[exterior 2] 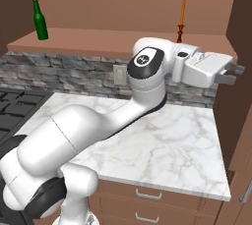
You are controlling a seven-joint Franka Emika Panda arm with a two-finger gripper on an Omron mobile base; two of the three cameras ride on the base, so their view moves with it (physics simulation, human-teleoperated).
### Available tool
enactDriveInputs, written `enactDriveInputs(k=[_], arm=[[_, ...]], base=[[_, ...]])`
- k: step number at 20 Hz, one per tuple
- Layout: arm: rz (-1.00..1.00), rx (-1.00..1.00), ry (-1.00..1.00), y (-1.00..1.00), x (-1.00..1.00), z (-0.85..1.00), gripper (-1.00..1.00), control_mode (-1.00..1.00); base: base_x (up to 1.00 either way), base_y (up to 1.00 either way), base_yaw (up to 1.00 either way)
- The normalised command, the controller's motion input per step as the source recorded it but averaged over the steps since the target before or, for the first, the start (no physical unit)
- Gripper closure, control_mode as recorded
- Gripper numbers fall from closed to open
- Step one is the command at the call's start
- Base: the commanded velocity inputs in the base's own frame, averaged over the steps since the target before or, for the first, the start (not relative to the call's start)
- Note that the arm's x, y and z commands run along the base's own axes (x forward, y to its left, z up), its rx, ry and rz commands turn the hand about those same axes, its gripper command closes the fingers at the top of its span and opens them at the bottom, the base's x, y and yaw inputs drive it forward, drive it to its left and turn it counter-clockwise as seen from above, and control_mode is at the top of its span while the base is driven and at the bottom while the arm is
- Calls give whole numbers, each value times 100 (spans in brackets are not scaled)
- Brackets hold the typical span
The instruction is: Get the candle and the beer from the cabinet and move them to the dining counter.
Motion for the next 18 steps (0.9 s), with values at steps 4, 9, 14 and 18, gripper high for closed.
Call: enactDriveInputs(k=[4,9,14,18], arm=[[0,0,0,-10,0,0,-100,-100],[0,0,0,-13,0,0,-100,-100],[0,0,0,-29,0,0,-100,-100],[0,1,1,-33,0,0,-100,-100]], base=[[0,0,0],[0,0,0],[0,0,0],[0,0,0]])
